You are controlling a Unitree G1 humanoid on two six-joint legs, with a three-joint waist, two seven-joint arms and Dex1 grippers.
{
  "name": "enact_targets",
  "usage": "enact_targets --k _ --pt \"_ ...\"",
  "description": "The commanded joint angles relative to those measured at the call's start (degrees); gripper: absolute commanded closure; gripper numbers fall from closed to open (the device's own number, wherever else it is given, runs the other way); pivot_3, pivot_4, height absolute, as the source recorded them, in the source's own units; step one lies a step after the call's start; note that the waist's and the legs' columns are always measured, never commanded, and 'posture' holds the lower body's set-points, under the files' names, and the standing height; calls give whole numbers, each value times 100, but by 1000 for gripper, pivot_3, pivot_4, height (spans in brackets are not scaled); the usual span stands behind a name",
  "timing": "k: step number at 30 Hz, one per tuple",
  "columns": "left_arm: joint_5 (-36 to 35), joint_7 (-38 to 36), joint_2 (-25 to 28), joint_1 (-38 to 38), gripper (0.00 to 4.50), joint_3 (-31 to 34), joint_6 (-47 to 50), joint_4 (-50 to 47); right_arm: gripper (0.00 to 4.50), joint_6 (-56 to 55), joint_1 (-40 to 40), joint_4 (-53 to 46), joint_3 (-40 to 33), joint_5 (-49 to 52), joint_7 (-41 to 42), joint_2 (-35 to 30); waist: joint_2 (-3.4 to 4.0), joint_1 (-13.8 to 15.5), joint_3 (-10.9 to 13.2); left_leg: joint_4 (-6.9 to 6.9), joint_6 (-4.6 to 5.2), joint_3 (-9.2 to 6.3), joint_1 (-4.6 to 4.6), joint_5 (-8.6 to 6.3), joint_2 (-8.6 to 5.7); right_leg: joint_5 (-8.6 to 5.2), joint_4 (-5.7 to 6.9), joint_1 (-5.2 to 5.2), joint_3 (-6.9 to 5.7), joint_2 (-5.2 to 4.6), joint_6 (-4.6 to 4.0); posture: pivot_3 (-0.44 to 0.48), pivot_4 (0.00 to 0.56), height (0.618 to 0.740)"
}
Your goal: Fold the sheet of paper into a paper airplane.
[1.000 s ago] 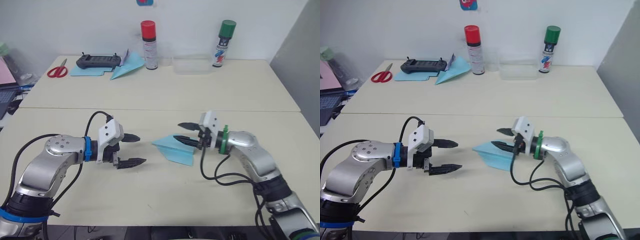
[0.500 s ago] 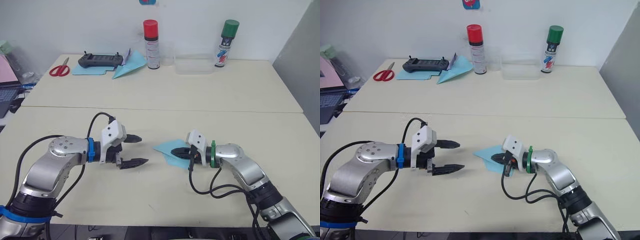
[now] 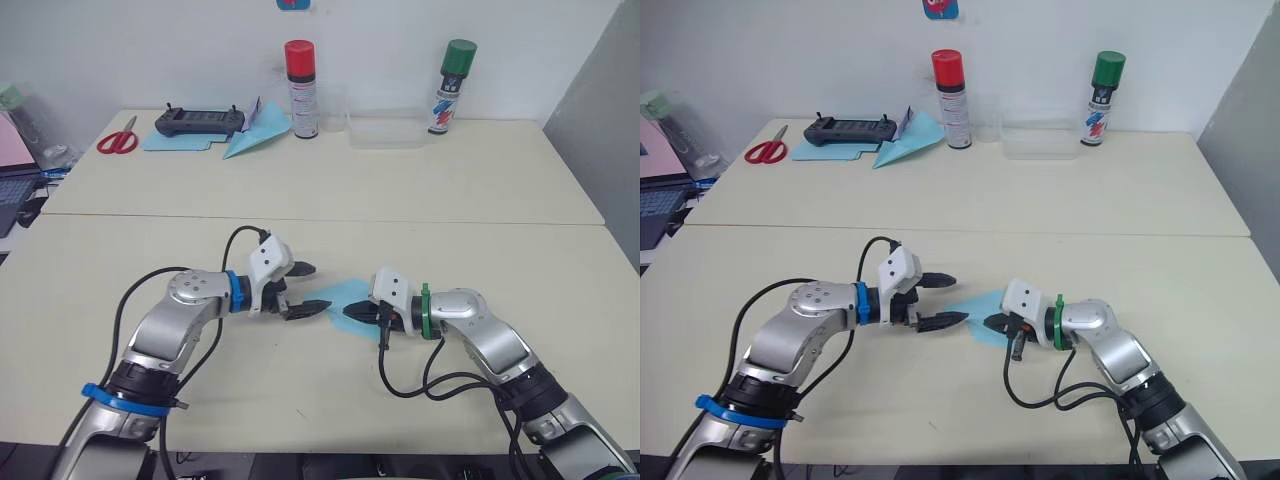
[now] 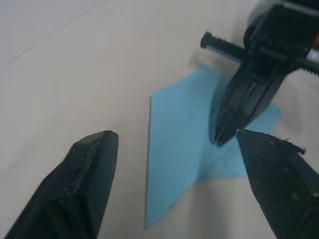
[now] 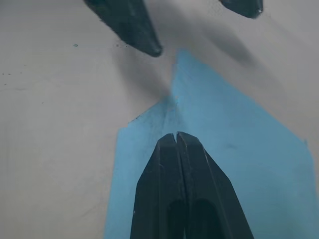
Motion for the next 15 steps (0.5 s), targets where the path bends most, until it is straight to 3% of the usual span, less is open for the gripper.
enact_targets --k 1,7,10,15 --pt "-163 29 -99 48 1555 141 45 -86 4500 46 158 -190 -69 -66 -23 -86 1 -2 0 0 0 0 0 0 0 0 0 0 0 0 0 0 150 740" --pt "-332 -27 -169 122 3538 126 258 -304 4500 155 286 -306 -162 -54 -193 -8 0 -4 -1 2 0 -1 1 0 -1 -2 1 3 0 0 6 0 150 740" --pt "-73 -62 -111 194 4465 -90 150 -130 4500 200 270 -338 -151 -70 -217 29 0 -4 -1 3 0 -1 4 0 -1 -3 1 6 0 0 10 0 150 740" --pt "422 -20 -172 221 4465 -463 -63 534 4500 189 273 -364 -187 -77 -204 4 0 -4 -1 4 0 -1 7 0 -2 -4 1 9 0 0 12 0 150 740"
